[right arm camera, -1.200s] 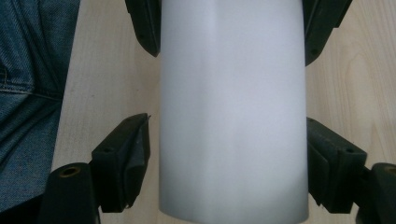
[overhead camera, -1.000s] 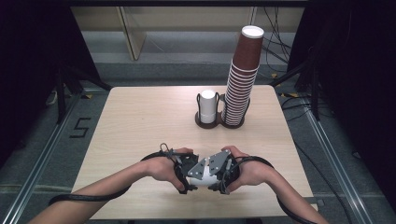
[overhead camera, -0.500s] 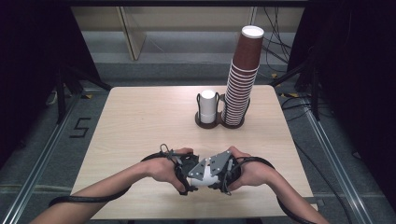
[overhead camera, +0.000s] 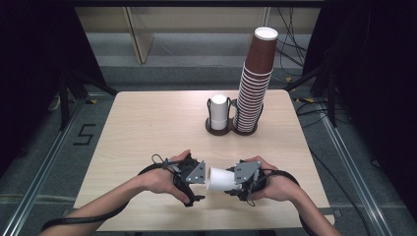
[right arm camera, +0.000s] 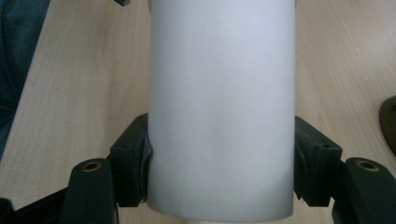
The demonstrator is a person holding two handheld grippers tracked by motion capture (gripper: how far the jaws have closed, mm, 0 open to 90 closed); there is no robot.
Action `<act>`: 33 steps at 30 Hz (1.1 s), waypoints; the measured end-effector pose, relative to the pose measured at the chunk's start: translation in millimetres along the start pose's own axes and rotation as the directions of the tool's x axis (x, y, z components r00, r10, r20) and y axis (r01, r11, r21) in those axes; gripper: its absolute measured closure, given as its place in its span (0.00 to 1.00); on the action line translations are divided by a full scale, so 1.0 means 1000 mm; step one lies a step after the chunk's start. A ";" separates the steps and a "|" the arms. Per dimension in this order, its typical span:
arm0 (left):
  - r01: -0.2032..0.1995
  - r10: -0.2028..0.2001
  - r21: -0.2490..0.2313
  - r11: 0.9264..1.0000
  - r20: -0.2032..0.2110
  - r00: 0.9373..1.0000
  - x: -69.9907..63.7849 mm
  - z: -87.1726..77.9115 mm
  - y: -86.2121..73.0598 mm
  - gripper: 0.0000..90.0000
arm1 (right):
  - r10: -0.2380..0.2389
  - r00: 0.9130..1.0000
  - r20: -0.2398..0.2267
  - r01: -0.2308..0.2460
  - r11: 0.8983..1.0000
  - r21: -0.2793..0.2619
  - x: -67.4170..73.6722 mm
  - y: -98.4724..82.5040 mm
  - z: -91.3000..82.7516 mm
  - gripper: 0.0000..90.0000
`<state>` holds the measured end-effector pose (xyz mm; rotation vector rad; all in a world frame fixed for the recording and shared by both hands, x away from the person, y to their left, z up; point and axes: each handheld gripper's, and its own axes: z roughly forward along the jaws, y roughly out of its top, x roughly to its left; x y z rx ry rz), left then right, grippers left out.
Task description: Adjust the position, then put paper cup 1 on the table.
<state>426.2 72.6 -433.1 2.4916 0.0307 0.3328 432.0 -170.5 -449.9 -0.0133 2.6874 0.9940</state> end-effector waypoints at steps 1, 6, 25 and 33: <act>0.026 -0.026 -0.032 0.999 -0.001 1.000 0.000 -0.002 -0.003 0.05 | 0.026 1.000 -0.007 -0.026 1.000 -0.011 0.001 -0.003 0.000 0.38; 0.145 -0.144 -0.169 0.975 0.017 0.989 0.001 -0.006 -0.014 0.05 | 0.088 0.994 0.070 -0.079 0.989 -0.128 0.004 -0.018 -0.003 0.38; 0.439 -0.415 -0.360 0.823 0.146 0.898 0.009 -0.009 -0.019 0.06 | 0.218 0.954 0.204 -0.146 0.936 -0.320 0.012 -0.033 -0.004 0.38; 0.525 -0.492 -0.386 0.759 0.188 0.850 0.014 -0.001 -0.013 0.06 | 0.250 0.943 0.220 -0.166 0.925 -0.342 0.012 -0.029 -0.001 0.38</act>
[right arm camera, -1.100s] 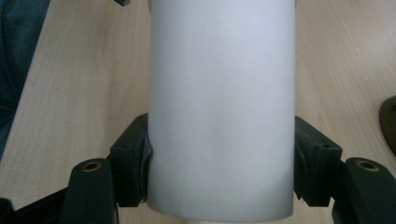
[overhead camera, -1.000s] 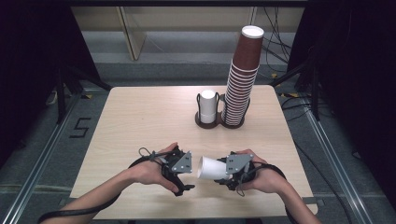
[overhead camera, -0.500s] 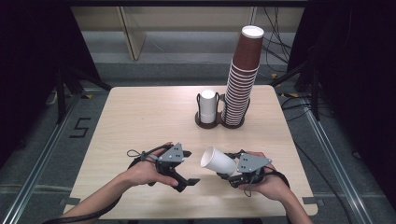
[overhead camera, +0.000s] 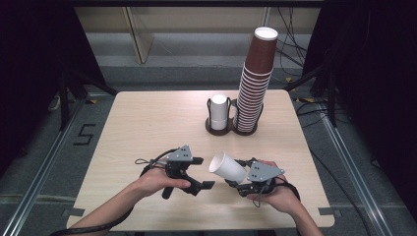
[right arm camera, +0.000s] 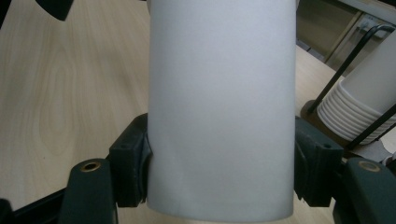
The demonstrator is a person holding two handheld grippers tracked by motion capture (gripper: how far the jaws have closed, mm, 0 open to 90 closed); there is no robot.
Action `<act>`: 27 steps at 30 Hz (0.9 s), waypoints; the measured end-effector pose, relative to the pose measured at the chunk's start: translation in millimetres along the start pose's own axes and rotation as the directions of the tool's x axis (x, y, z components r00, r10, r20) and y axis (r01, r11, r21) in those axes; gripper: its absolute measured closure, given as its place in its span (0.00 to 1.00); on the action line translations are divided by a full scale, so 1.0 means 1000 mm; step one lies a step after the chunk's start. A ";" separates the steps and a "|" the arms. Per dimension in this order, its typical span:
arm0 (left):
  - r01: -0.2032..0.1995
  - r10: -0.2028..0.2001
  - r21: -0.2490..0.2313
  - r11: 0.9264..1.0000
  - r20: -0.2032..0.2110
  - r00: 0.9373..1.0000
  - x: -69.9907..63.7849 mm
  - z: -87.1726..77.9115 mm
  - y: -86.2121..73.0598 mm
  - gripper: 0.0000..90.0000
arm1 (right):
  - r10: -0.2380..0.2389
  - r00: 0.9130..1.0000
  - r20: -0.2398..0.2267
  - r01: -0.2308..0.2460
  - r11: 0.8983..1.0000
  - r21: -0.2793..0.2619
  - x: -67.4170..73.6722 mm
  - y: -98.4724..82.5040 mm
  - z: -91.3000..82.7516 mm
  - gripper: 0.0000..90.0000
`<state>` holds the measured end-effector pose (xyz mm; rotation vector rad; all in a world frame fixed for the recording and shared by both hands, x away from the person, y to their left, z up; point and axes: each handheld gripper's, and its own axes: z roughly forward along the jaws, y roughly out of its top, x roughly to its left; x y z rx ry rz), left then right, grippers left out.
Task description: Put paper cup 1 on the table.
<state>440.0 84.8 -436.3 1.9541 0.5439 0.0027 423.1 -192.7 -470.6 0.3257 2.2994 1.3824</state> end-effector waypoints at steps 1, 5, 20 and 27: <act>0.001 -0.001 -0.005 1.000 0.007 1.000 0.000 0.001 0.001 0.06 | -0.008 1.000 0.006 0.008 1.000 -0.004 0.000 0.001 0.000 0.38; 0.014 -0.014 -0.022 1.000 0.010 1.000 -0.001 0.004 0.004 0.06 | -0.017 1.000 0.018 0.018 1.000 -0.012 0.001 0.004 0.000 0.38; 0.140 -0.138 -0.058 0.988 0.032 0.990 0.005 0.020 0.006 0.06 | 0.005 1.000 0.000 -0.005 1.000 -0.016 0.009 0.007 0.005 0.38; 0.176 -0.173 -0.064 0.982 0.053 0.983 0.005 0.027 0.007 0.06 | -0.014 1.000 0.007 0.014 0.999 -0.031 0.010 0.008 0.006 0.38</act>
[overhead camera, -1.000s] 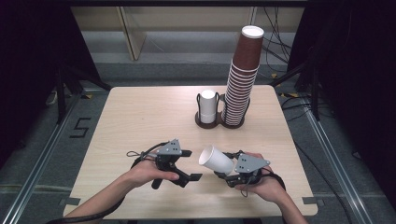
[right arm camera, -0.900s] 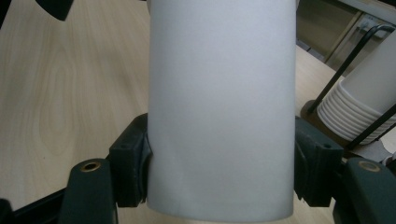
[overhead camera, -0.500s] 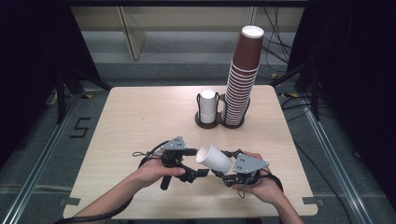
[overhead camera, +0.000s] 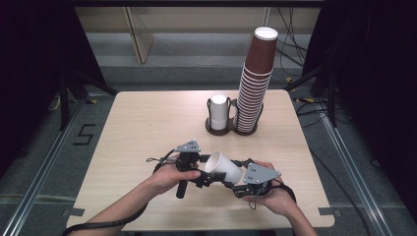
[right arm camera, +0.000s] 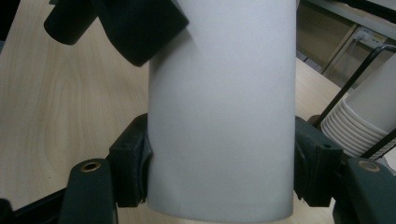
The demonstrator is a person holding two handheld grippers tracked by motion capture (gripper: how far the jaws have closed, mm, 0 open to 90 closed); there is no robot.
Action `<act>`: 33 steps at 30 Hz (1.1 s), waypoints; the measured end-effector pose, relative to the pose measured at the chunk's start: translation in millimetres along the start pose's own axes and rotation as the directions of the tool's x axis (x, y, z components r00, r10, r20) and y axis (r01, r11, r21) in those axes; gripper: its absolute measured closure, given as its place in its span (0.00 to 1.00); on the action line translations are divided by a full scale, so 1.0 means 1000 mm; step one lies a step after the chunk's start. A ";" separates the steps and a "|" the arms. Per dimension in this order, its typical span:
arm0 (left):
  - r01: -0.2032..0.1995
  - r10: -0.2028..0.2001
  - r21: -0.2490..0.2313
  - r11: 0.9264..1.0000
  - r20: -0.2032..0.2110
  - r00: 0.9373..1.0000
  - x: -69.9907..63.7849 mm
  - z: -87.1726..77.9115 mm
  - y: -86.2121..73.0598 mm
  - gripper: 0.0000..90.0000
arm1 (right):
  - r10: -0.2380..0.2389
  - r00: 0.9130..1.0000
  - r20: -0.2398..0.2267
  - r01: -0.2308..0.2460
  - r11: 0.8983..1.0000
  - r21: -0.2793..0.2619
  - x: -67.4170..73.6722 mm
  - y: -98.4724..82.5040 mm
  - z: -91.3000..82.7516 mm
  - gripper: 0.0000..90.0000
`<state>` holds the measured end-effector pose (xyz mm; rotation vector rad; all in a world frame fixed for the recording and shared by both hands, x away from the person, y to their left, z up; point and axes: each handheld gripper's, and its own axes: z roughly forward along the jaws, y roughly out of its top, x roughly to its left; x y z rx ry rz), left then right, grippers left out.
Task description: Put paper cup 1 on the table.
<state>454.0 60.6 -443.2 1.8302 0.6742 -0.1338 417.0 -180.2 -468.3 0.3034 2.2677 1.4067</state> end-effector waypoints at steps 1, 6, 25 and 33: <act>0.001 -0.001 0.003 1.000 -0.004 1.000 0.000 0.001 0.000 0.07 | -0.017 1.000 0.001 0.017 1.000 -0.003 0.000 0.001 0.000 0.38; 0.024 -0.024 0.009 1.000 -0.014 1.000 0.001 0.002 0.001 0.12 | 0.001 1.000 -0.014 0.000 1.000 0.010 0.002 0.000 0.002 0.38; -0.047 0.046 -0.028 0.999 -0.034 0.998 -0.005 0.000 0.002 0.23 | -0.006 1.000 -0.008 0.006 0.999 0.033 0.003 -0.003 0.005 0.36; -0.077 0.076 -0.031 0.997 -0.036 0.996 -0.006 0.000 0.001 0.24 | -0.028 1.000 -0.003 0.028 0.998 0.049 0.003 -0.002 0.005 0.35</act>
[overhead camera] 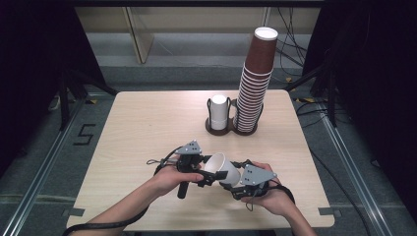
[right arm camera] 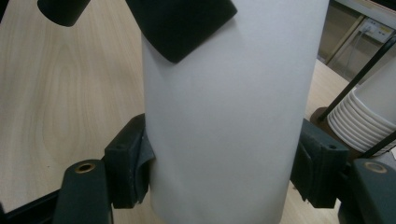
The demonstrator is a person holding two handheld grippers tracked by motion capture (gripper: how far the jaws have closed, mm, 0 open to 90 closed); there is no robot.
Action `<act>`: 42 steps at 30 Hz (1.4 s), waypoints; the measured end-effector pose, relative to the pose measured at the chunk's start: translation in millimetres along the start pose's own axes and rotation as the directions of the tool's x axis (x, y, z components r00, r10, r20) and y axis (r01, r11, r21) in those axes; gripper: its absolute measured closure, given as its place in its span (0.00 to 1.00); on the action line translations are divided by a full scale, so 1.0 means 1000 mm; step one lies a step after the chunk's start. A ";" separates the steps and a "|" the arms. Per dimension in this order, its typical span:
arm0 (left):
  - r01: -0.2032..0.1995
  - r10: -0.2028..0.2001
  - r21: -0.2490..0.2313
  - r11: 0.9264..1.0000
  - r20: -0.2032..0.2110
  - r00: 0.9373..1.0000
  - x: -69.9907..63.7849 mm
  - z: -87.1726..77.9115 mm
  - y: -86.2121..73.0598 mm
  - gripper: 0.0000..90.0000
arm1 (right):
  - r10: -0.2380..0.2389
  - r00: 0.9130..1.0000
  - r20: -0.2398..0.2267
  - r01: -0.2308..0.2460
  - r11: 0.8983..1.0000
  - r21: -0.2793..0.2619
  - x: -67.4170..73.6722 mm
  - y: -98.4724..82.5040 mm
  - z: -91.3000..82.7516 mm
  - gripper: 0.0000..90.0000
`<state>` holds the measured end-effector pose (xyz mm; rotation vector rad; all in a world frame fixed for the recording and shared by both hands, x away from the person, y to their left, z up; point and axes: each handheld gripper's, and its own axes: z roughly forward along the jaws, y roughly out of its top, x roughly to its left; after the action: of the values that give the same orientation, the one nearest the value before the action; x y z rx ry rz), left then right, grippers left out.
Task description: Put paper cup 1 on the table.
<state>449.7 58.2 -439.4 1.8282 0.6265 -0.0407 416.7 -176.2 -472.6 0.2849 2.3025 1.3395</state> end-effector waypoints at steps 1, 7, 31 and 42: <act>-0.008 0.008 0.000 1.000 -0.003 1.000 -0.001 0.000 0.000 0.25 | 0.010 1.000 -0.006 -0.010 1.000 0.002 0.001 0.000 0.000 0.35; -0.034 0.034 0.006 0.999 -0.021 0.999 -0.005 0.000 -0.001 0.26 | 0.019 1.000 0.005 -0.019 0.999 0.031 0.001 0.002 0.001 0.34; -0.177 0.182 0.046 0.983 -0.300 0.936 -0.015 -0.025 0.008 0.27 | 0.174 0.975 0.138 -0.185 0.980 0.074 -0.005 -0.011 0.001 0.08; -0.156 0.174 0.078 0.985 -0.430 0.886 0.002 -0.047 0.004 0.26 | 0.217 0.958 0.190 -0.232 0.971 0.060 -0.010 -0.016 -0.003 0.09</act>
<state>440.6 100.1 -420.4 1.9394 0.7799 0.4879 424.9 -190.6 -482.6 0.6861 2.2245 1.2662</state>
